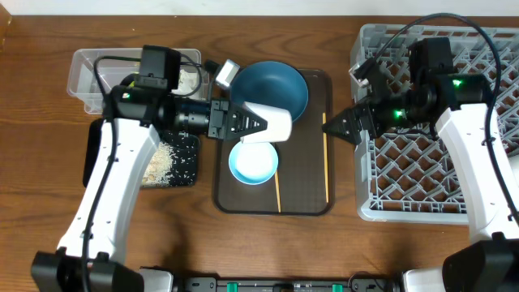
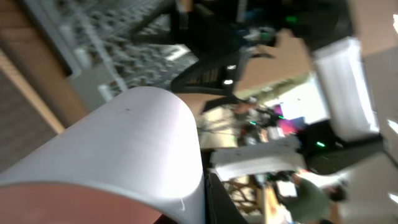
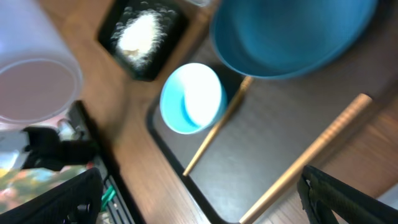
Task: Sort waste into correct bins and load items into the dishwasher rack
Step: 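Pass the pink cup from the left gripper to the right gripper, then carry the pink cup into the dish rack with the right gripper and release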
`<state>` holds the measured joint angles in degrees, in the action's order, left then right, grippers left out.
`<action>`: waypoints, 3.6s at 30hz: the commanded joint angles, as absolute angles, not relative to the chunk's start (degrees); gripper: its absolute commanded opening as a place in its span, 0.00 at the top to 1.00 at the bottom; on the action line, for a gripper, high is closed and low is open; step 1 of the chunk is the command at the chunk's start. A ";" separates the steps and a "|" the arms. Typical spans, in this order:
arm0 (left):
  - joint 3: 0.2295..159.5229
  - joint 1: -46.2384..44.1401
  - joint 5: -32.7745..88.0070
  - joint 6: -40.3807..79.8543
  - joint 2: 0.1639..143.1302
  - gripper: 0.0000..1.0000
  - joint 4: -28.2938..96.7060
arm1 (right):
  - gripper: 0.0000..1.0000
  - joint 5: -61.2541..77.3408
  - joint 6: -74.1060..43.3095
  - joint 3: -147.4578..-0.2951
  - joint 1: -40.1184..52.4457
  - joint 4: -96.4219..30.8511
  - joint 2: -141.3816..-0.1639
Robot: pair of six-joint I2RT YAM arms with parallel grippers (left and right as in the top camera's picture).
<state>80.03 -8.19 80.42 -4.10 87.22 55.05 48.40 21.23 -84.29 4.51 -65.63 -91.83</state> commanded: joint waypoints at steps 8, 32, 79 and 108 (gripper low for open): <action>79.99 -11.75 87.88 -7.92 88.97 0.94 53.74 | 0.03 72.71 36.95 -79.29 5.67 -64.97 -91.90; 79.99 -13.37 87.79 -7.92 89.06 0.94 52.97 | 0.13 81.08 37.39 -79.33 12.99 -62.67 -91.81; 79.99 -13.37 84.05 -7.88 89.06 0.79 53.43 | 0.53 66.96 24.75 -79.33 16.53 -53.56 -91.83; 79.99 2.61 34.85 -7.88 76.40 0.58 66.32 | 0.68 3.97 -5.91 -100.60 -13.87 -80.64 -87.66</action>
